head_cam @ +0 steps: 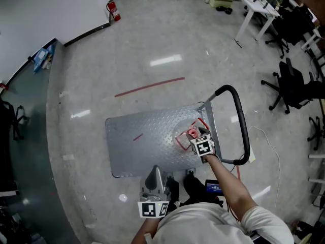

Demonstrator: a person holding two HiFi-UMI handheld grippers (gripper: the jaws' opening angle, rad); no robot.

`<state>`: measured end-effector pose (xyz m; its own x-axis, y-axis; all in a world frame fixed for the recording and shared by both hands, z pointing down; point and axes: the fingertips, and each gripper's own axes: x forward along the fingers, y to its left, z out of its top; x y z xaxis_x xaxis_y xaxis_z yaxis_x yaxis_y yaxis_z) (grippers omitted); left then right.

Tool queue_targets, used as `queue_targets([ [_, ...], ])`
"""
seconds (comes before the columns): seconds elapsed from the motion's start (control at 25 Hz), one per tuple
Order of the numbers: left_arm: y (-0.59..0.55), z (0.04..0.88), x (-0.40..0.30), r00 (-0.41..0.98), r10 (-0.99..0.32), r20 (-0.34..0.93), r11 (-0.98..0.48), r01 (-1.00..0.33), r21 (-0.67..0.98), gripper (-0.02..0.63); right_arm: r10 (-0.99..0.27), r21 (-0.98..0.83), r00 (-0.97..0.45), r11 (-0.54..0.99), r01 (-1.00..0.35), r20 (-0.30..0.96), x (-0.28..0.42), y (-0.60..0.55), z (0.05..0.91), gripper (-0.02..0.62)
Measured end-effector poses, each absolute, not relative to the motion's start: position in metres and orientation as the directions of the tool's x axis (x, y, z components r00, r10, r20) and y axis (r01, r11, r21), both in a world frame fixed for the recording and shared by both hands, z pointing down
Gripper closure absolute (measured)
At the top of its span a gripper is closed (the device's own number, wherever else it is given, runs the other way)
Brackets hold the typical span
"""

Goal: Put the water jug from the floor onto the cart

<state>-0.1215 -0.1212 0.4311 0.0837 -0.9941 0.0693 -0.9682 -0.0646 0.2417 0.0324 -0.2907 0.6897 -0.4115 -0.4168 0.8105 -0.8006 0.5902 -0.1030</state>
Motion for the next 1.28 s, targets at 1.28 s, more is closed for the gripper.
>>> queue_targets([
  [1.28, -0.128, 0.361, -0.065, 0.276, -0.955, -0.106, -0.291, -0.942, 0.171, 0.603, -0.836, -0.097, -0.546, 0.539, -0.837, 0.062, 0.084, -0.162, 0.397, 0.583],
])
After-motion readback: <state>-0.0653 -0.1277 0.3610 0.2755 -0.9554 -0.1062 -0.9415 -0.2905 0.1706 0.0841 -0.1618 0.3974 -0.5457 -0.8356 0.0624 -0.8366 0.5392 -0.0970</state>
